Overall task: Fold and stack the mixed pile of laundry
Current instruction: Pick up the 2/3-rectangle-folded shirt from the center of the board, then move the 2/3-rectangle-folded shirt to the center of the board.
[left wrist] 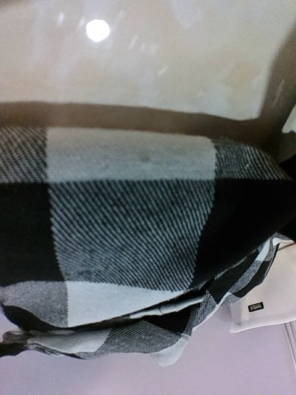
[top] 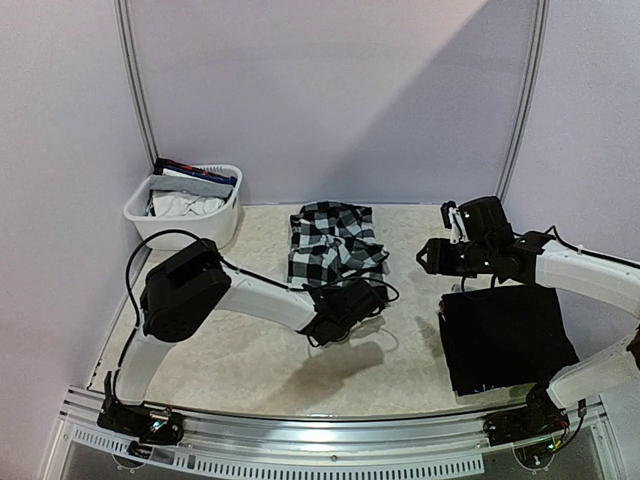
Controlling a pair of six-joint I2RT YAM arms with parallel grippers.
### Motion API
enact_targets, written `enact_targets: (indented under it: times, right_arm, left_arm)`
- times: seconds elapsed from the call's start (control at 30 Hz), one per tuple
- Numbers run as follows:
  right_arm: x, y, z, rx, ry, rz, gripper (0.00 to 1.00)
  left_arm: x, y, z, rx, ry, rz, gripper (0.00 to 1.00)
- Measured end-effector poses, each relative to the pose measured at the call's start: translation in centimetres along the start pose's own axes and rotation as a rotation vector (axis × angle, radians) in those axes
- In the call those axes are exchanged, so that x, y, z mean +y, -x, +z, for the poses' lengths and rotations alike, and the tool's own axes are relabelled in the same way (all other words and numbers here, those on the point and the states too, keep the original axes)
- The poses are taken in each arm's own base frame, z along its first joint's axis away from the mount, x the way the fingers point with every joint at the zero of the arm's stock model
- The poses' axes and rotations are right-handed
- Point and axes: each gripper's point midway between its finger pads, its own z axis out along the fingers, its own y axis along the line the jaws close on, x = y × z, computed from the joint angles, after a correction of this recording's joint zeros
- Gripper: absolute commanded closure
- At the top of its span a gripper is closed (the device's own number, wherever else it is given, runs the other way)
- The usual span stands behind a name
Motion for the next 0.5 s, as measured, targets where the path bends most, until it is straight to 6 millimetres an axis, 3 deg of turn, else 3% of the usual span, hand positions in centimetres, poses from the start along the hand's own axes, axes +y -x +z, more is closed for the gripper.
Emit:
enact_targets:
  times: [0.5]
  right_arm:
    - [2.6, -1.5, 1.0, 0.079, 0.148, -0.048, 0.49]
  left_arm:
    - [-5.0, -2.1, -9.2, 0.004, -0.096, 0.02, 1.0]
